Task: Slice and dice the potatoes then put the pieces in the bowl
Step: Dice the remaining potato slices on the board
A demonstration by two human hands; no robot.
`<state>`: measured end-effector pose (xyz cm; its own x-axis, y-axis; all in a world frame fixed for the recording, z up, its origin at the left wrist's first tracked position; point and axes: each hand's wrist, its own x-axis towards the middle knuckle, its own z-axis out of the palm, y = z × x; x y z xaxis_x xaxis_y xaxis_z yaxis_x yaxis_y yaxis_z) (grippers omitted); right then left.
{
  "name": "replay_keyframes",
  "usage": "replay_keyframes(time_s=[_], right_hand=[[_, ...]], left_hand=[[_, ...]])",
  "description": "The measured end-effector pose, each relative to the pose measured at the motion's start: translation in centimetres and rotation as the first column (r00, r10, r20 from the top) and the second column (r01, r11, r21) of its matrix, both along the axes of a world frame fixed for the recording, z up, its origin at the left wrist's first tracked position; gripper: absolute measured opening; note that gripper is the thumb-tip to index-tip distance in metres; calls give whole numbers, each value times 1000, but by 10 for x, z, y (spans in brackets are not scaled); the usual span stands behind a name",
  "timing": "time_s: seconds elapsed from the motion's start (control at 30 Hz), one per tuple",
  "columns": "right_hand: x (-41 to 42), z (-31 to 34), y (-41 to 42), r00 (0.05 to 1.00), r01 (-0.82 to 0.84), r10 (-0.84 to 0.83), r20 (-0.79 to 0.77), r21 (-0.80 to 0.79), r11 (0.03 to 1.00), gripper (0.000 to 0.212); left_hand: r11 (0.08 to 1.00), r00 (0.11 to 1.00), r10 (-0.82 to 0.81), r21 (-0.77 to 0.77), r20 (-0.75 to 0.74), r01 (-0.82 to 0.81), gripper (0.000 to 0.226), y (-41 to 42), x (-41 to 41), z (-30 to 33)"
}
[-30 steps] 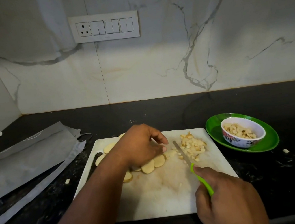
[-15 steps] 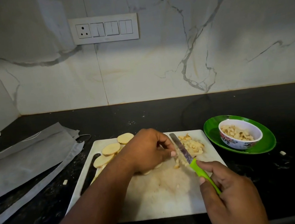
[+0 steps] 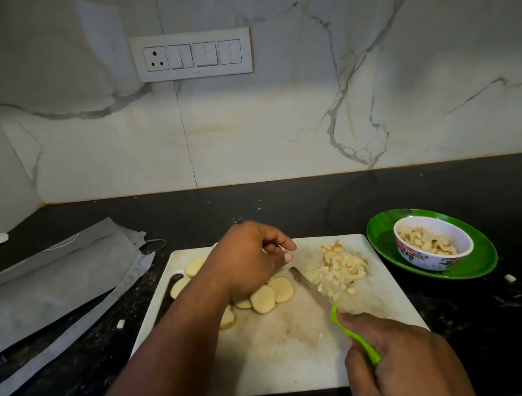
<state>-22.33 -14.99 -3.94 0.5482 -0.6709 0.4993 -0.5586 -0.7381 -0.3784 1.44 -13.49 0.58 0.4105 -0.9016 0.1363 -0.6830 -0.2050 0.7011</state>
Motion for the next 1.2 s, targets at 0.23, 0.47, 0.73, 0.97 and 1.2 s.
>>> replay_keyframes(time_s=[0.23,0.47,0.73,0.97,1.2], right_hand=[[2,-7,1,991,90,-85,106,-46,995,39],[5,-9,-4,990,138,-135,44,-78,987,39],[3,-7,-2,994,86,-81,67,-68,994,39],[4,-6,-3,995,96,-95,27,-46,994,41],[5,-8,-3,978,196,-191,82,-55,979,37]], left_hand=[[999,999,-38,37,16,37,18,3,3,3],[979,993,-91,188,77,75,8,9,12,9],[935,978,-143,344,152,83,46,13,9,11],[937,968,-134,345,212,54,39,10,5,11],[969,979,-120,232,164,80,27,8,0,11]])
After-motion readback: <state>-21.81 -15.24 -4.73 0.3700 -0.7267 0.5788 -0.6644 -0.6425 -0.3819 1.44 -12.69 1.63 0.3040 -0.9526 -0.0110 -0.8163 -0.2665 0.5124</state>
